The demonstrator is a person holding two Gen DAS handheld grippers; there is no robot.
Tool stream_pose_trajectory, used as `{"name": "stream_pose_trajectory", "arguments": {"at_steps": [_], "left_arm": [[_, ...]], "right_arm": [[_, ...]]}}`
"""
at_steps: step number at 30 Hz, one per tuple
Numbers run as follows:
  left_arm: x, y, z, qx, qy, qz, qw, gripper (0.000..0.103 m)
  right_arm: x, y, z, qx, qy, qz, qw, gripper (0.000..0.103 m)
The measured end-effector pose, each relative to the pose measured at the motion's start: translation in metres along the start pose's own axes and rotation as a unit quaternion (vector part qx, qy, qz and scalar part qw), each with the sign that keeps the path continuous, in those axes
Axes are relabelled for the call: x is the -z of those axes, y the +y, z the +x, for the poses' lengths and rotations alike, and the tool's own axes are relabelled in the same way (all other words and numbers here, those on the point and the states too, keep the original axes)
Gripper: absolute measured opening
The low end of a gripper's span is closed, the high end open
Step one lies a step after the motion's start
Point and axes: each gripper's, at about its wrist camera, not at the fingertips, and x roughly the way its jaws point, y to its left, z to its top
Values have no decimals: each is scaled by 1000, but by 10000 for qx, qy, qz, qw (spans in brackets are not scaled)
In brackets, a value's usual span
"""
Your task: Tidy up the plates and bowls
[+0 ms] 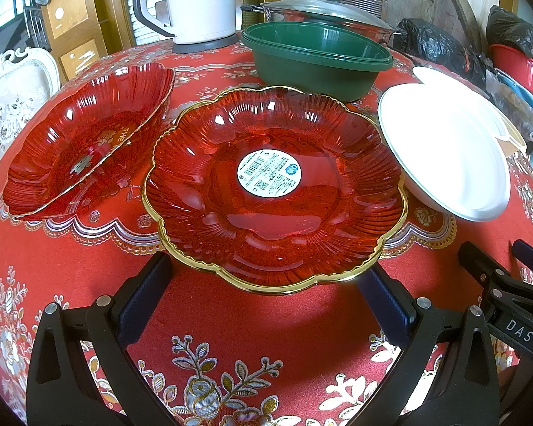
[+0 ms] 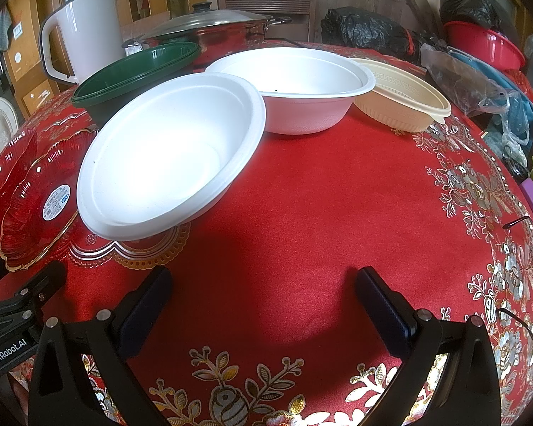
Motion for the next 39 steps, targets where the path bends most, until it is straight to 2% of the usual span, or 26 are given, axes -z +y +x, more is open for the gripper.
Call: {"name": "stream_pose_trajectory", "arguments": {"at_steps": [20,24,28,31,39], "left_arm": [[1,0,-1,28,15,60,10000,103],[7,6,-11,5,33,149,9999,103],[15,25,-34,-27,-201,100,9997,103],[14,42,-49,-32,-290,11,9996,103],[7,106,-83,-253,-544,-301,9977,103]], "right_arm": [[0,0,0,-1,-1,-1,10000,103],[10,-1,14,-48,62,83,9999,103],[19,7,4,-290,-57,176,9994,103],[19,19,-19,-344,-270,-25,9990,103],[12,66,-62,-1014,-525,-570,9918,103]]}}
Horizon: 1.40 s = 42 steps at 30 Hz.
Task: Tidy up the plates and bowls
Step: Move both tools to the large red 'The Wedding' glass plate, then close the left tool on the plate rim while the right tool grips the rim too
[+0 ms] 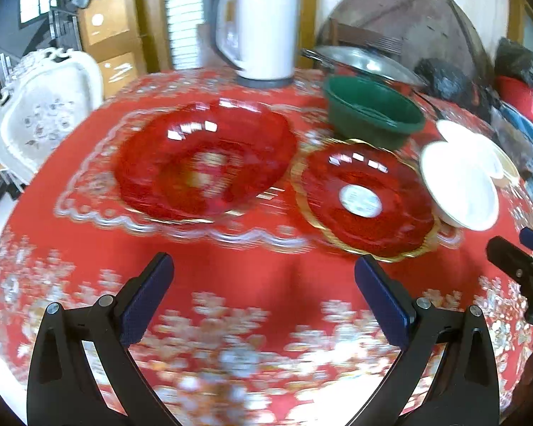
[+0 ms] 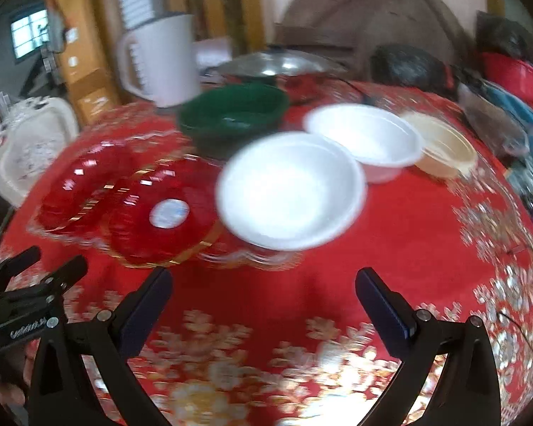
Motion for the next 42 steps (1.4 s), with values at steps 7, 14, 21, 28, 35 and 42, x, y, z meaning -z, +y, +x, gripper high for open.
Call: {"name": "stream_pose_trajectory", "arguments": {"at_steps": [7,14,21,28,35,42], "left_arm": [[-19,66,-2,-656,-143,-454,9967,103],[-31,100,20,-932,-63,-634,9936,103],[-41,120,46,-710,203,-855,9936,103],[-52,133,67,-574,445,-1035,9920,103],[-55,129,84,-547,619,-957,9920,103],[-59,120,90,-630,593,-753,9934,103]], "right_arm": [[-33,55,15,-655,-40,-553,9963,103],[-65,110,60,-1044,191,-1047,9888,103],[-90,141,93,-1170,309,-1236,9849,103],[-109,162,119,-923,220,-1553,9833,103],[-118,160,149,-1010,593,-1368,9836,102],[-124,161,162,-1180,809,-1224,9821,102]]}}
